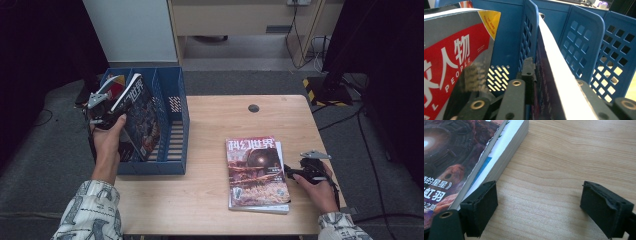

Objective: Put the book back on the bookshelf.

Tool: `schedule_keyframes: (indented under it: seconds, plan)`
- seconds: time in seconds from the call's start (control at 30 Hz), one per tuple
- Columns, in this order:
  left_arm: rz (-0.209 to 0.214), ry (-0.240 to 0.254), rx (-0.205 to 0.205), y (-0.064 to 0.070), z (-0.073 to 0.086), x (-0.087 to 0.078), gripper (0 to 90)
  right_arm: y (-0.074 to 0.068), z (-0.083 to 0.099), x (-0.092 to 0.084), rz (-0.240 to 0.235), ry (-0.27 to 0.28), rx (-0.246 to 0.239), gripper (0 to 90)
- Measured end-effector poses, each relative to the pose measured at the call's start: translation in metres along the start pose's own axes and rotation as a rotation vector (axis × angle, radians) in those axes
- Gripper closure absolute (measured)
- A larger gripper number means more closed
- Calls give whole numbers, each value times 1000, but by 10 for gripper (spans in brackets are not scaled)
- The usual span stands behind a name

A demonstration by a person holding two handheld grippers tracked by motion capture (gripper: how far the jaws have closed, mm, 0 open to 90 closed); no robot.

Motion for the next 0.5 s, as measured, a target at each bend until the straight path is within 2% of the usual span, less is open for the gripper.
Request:
schedule_keyframes:
  seconds: [0.17, 0.5]
  plan:
    - [-2, -19, 31, 3, 3, -3, 658, 0, 0, 0, 1, -1, 0, 140]
    - [-4, -32, 18, 3, 13, -7, 545, 0, 0, 0, 2, 0, -5, 136]
Point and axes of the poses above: each handheld gripper's, and its own axes: x roughly forward along the jaws, z roughly out of its underside, y roughly to its right, the point moved 4 cm from there along x, roughly forward along the jaws, and after that the axes turned 8 degrees about z, right-handed, at the moved point
